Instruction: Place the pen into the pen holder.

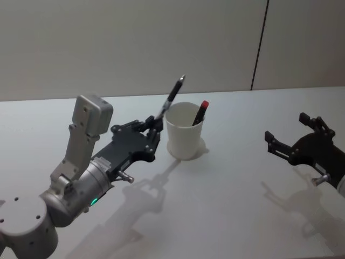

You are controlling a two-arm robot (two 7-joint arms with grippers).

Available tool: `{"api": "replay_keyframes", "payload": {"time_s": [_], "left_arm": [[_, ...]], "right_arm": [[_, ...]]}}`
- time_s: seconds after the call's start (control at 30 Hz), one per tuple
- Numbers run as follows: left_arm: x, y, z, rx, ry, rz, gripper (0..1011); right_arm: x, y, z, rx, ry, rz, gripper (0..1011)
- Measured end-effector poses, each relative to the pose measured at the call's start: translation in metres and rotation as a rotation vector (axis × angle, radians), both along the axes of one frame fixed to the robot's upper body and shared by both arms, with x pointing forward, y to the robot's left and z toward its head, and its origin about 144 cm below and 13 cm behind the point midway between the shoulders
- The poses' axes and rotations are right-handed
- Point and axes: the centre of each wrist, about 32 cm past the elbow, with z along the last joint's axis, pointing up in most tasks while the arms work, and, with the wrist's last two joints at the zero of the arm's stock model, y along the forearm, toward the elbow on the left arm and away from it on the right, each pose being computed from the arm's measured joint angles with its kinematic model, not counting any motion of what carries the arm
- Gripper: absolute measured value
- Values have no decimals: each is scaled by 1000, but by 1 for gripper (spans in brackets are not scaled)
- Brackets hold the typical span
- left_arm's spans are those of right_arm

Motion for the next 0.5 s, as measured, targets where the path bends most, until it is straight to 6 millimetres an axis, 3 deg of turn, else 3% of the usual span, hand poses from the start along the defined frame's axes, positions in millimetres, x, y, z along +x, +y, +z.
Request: {"api": "replay_keyframes", "payload": {"time_s": [0.5], "left_arm": [[16,-3,1,-4,-69,-200,175]], "right_arm": [[0,0,0,0,0,0,1001]]}}
